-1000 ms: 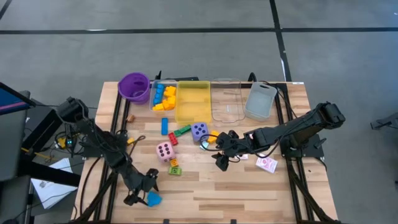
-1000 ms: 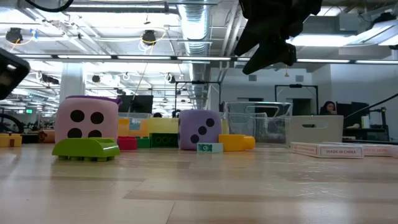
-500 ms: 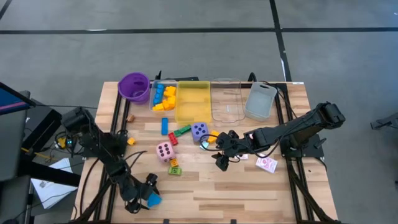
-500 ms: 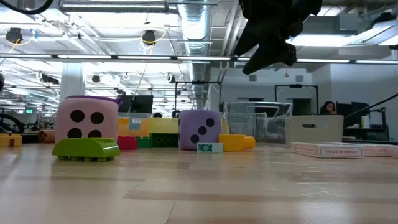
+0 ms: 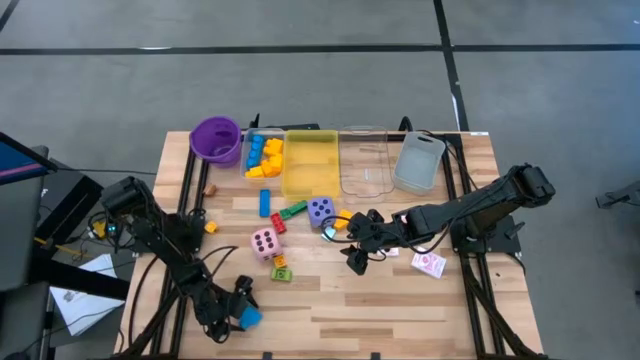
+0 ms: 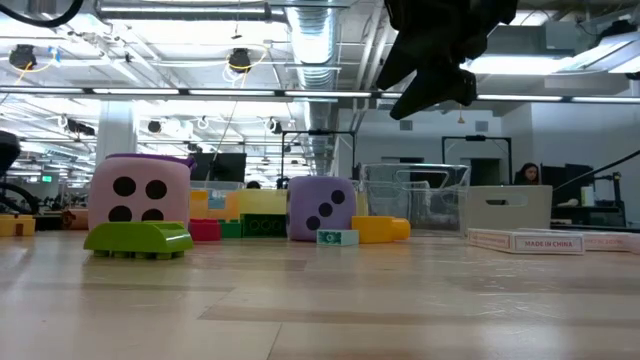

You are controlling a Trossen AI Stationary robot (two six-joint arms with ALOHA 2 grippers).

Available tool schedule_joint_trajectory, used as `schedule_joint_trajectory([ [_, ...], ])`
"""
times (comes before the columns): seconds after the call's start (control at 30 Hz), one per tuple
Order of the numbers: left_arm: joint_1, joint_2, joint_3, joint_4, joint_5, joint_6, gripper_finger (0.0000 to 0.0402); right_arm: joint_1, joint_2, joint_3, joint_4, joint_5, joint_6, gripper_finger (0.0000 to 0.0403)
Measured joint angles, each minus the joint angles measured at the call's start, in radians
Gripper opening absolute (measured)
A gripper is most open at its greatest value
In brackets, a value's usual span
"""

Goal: Pick & Place Toys
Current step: Put the bottom blue stud game piece into the left transparent bin

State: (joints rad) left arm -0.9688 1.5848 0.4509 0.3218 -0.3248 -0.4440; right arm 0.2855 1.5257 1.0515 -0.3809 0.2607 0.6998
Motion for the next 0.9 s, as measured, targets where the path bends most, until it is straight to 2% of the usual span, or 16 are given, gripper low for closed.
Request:
schedule_joint_trajectory([
  [0.2, 0.000, 0.000, 0.000, -0.037, -0.063, 0.024, 0.0312, 0.000, 0.000, 0.000, 0.000, 0.001, 0.000, 0.0235],
  [0.53, 0.007, -0.013, 0.000, -0.028, -0.065, -0.060, 0.0267, 0.000, 0.000, 0.000, 0.003, 0.002, 0.000, 0.0235],
  [0.73, 0.035, -0.083, 0.000, -0.034, -0.079, -0.061, 0.0268, 0.000, 0.000, 0.000, 0.030, 0.002, 0.000, 0.0235],
  [0.9, 0.093, -0.192, 0.000, -0.084, -0.174, -0.059, 0.0267, 0.000, 0.000, 0.000, 0.030, 0.002, 0.049, 0.0235],
])
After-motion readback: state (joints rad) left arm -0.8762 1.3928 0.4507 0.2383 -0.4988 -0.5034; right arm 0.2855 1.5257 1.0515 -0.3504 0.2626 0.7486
